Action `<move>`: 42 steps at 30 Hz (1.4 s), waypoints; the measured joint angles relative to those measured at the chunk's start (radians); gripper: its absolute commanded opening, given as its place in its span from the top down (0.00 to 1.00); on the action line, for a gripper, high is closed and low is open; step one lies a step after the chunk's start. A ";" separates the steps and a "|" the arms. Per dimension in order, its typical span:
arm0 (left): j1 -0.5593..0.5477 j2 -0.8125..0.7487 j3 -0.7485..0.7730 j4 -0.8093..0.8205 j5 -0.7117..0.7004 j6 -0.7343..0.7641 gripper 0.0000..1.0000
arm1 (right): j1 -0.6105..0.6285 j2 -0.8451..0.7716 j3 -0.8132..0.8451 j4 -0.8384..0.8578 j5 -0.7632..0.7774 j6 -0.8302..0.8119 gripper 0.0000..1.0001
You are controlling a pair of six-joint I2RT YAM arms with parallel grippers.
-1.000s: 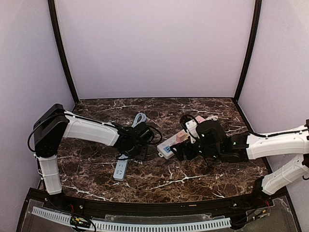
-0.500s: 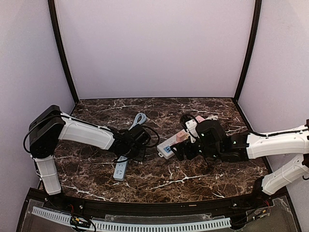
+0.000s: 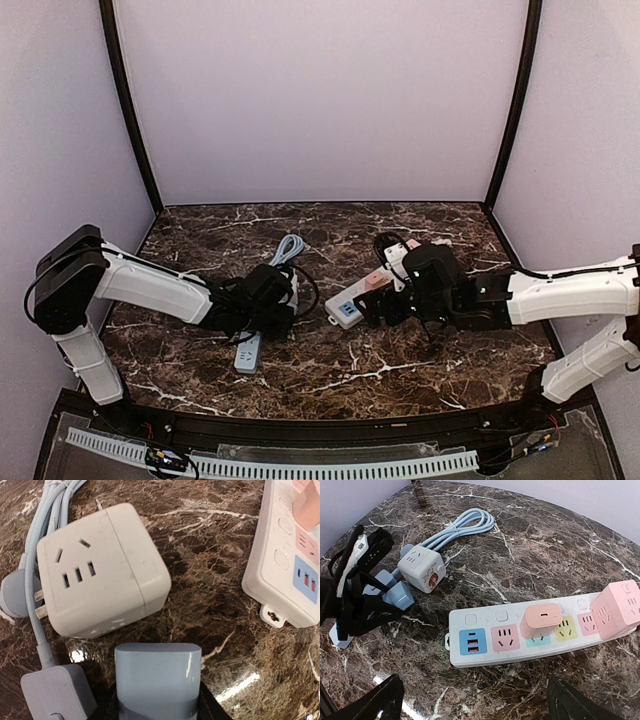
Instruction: Insert the plug
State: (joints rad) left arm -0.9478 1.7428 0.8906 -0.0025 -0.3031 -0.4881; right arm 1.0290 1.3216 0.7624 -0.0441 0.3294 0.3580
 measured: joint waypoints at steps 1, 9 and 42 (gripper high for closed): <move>0.000 -0.014 -0.018 0.034 0.000 0.020 0.88 | -0.003 0.000 0.006 -0.001 -0.005 0.000 0.01; -0.013 -0.095 -0.150 0.305 0.031 0.200 0.91 | -0.040 -0.012 0.029 -0.002 -0.149 0.002 0.01; -0.071 -0.238 -0.317 0.703 0.445 0.729 0.95 | -0.103 0.291 0.262 -0.034 -0.842 0.235 0.38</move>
State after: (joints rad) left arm -1.0187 1.5051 0.5732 0.7010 0.1417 0.2409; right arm 0.9264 1.6131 1.0241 -0.0776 -0.5125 0.5930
